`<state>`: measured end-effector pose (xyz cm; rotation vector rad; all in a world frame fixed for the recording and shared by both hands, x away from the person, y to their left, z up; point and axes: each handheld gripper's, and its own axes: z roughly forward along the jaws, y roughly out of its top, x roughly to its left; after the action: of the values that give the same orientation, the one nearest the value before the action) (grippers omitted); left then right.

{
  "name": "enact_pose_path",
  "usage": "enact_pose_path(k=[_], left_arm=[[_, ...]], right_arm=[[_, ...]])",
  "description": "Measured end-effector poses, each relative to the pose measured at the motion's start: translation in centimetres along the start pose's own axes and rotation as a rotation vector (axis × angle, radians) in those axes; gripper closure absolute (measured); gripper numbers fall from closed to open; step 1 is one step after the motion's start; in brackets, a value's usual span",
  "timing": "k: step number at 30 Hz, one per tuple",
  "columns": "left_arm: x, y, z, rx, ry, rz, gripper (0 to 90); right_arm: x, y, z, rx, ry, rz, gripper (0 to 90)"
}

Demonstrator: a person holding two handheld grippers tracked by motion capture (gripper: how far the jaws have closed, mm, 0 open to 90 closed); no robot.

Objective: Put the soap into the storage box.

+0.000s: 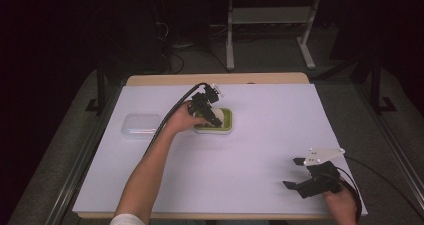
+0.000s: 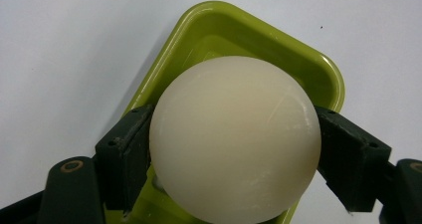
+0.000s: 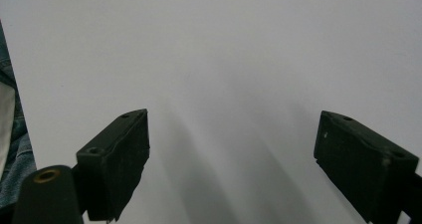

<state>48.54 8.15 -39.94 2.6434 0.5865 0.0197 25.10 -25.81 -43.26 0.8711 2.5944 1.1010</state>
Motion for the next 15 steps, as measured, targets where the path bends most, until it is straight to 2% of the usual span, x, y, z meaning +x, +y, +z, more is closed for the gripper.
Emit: enact_pose_path(k=[15], left_arm=[[0.13,0.01,0.18,0.001,0.003,-0.008,22.2]], right_arm=[[0.02,0.04,0.06,0.0,0.001,-0.004,13.6]])
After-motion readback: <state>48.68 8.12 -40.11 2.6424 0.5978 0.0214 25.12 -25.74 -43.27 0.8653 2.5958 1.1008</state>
